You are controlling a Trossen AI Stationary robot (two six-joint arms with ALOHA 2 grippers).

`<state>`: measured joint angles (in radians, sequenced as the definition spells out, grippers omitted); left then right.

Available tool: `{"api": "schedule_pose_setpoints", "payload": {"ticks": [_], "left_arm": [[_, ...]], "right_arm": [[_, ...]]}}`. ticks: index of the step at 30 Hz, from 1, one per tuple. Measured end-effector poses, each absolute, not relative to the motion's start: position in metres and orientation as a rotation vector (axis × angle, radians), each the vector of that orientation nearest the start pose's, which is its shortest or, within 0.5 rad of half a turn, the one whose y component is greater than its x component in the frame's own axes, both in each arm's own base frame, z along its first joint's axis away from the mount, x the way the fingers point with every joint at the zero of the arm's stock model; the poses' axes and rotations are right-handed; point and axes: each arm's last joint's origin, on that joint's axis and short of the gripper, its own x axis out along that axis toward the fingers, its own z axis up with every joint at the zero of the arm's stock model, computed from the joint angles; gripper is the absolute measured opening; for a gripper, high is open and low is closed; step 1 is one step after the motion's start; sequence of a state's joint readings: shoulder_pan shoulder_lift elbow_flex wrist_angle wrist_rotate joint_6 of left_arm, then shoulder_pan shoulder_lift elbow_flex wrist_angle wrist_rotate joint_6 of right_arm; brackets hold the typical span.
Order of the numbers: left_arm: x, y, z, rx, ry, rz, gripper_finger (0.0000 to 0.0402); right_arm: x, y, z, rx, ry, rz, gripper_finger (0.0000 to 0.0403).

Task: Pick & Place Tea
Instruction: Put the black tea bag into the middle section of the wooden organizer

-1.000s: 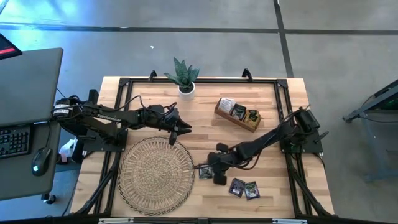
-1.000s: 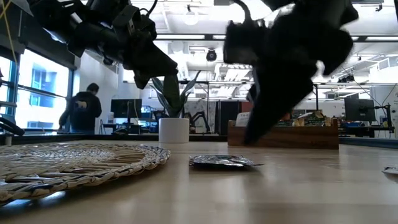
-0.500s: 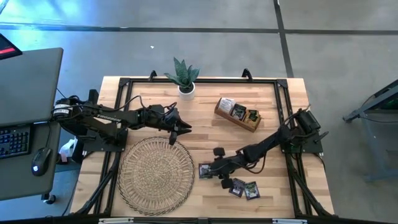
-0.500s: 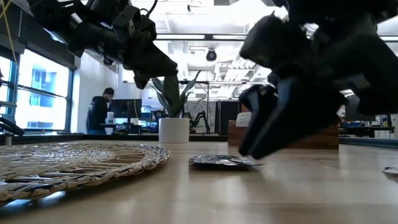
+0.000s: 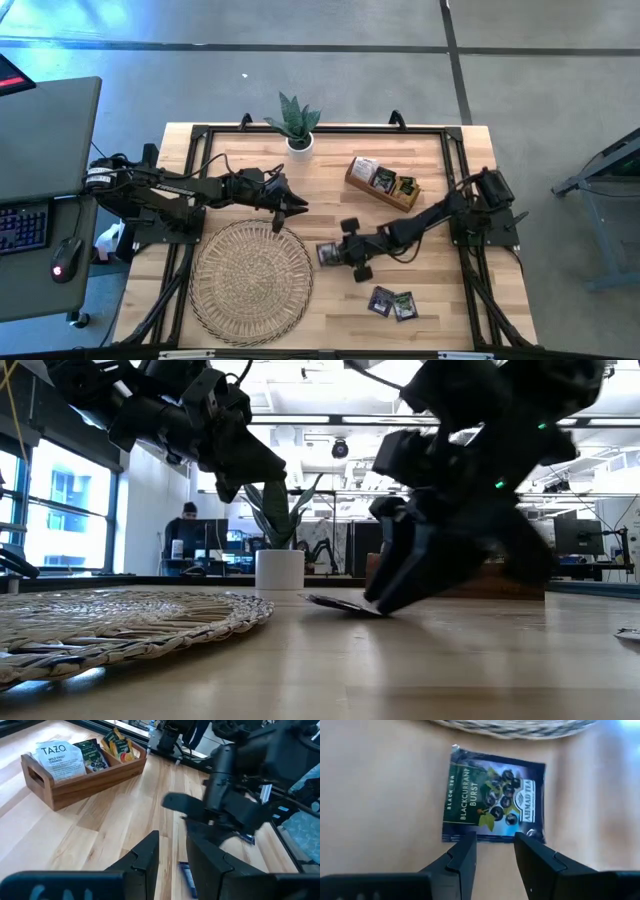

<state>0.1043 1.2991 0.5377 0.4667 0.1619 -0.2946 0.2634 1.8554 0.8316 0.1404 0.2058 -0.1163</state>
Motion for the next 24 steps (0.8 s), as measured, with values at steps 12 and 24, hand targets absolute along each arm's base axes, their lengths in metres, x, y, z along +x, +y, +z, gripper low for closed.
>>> {"api": "schedule_pose_setpoints", "payload": {"ticks": [12, 24], "left_arm": [[0.264, 0.023, 0.183, -0.559, 0.418, 0.041, 0.0098], [0.290, 0.025, 0.143, -0.598, 0.468, 0.064, 0.0098]], "right_arm": [[0.346, 0.058, 0.128, -0.844, 0.825, -0.069, 0.0129], [0.353, 0.087, 0.140, -0.142, 0.701, -0.140, 0.0129]]}}
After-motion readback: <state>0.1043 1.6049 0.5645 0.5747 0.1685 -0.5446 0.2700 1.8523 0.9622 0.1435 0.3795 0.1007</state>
